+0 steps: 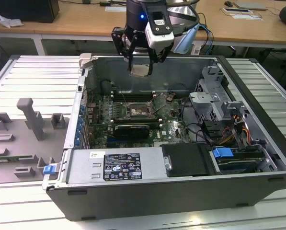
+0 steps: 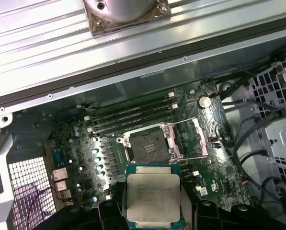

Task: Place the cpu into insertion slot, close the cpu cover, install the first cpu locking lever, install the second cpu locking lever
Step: 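Place the cpu into insertion slot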

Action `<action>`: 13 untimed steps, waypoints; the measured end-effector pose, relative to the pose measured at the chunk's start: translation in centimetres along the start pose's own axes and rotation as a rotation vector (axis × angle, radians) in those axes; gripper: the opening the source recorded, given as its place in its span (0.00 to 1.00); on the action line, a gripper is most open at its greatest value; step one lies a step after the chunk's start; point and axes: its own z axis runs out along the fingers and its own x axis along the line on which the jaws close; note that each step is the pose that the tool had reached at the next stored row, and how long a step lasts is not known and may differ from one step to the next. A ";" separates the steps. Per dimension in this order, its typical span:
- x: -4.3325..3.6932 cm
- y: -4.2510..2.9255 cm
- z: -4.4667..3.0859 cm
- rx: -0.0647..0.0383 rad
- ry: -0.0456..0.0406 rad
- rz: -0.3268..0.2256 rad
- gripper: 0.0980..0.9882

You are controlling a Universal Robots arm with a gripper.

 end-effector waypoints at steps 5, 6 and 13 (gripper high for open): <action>0.00 0.00 0.00 -0.001 -0.0063 0.069 0.50; 0.00 0.00 0.00 -0.002 -0.0071 0.079 0.50; 0.00 0.00 0.01 -0.003 -0.0144 0.161 0.50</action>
